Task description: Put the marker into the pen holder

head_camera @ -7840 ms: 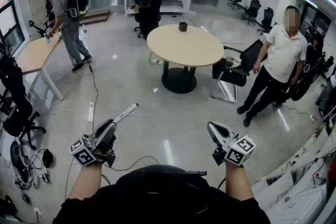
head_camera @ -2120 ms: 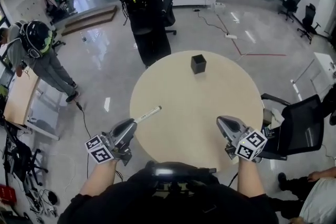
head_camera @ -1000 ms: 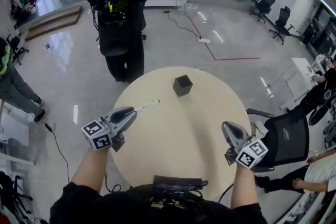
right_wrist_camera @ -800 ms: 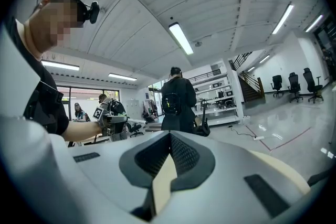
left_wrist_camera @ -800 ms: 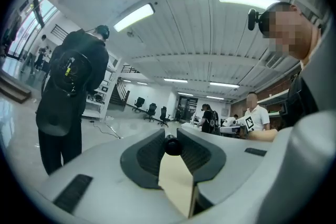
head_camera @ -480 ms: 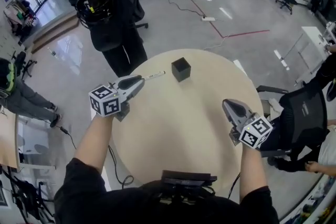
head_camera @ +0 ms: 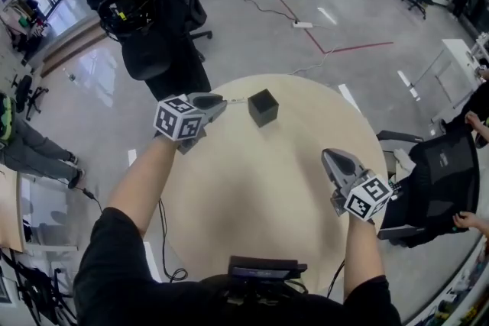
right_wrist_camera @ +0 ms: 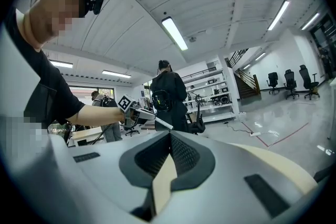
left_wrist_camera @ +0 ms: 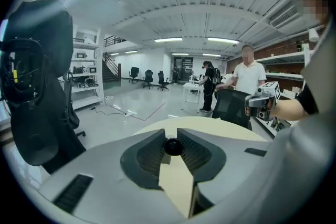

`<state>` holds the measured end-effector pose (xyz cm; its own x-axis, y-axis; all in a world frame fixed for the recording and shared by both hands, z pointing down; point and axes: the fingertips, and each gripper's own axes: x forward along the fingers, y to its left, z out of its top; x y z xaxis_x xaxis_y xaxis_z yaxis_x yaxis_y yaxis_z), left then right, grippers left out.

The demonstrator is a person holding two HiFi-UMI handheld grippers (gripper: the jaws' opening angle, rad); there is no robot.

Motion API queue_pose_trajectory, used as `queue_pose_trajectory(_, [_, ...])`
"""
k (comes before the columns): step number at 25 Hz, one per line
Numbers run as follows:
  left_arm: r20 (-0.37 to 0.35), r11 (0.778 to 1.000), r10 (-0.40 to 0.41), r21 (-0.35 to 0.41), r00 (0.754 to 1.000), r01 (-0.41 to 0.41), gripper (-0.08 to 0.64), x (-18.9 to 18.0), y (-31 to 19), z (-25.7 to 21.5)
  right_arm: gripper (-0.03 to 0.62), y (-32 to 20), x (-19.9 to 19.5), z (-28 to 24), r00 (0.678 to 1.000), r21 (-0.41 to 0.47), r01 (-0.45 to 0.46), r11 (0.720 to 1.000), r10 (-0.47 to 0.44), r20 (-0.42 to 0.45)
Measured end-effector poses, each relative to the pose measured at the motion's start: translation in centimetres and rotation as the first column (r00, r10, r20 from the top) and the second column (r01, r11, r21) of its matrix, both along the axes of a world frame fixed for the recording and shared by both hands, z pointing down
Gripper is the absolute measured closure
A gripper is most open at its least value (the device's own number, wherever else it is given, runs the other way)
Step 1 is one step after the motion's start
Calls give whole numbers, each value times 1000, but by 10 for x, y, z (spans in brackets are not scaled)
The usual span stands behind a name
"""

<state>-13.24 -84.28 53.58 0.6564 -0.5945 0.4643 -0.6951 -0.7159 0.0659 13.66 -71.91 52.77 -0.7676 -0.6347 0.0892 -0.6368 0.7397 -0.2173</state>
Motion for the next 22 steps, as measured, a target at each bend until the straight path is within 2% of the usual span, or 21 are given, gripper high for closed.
queue_pose_trajectory(7, [120, 995, 96, -50, 988, -90, 494, 31, -61, 68, 591, -31, -12, 53, 1000, -44, -21, 999, 20, -12])
queue_pose_trajectory(13, [227, 982, 179, -104, 957, -159, 494, 59, -98, 133, 591, -49, -12, 106, 999, -144, -37, 989, 41, 25])
queue_pose_trajectory(16, [281, 976, 209, -115, 937, -183, 494, 73, -113, 155, 591, -57, -13, 124, 998, -164, -39, 986, 45, 32])
queue_pose_trajectory(19, [335, 968, 247, -117, 909, -220, 494, 86, -123, 170, 591, -64, -16, 138, 999, -171, -37, 985, 43, 34])
queue_pose_trajectory(20, [362, 964, 267, -120, 893, -239, 494, 89, -123, 176, 591, -65, -16, 141, 998, -173, -35, 984, 42, 36])
queue_pose_trajectory(22, [432, 950, 313, -129, 846, -286, 494, 95, -119, 187, 591, -66, -17, 144, 998, -177, -29, 984, 38, 44])
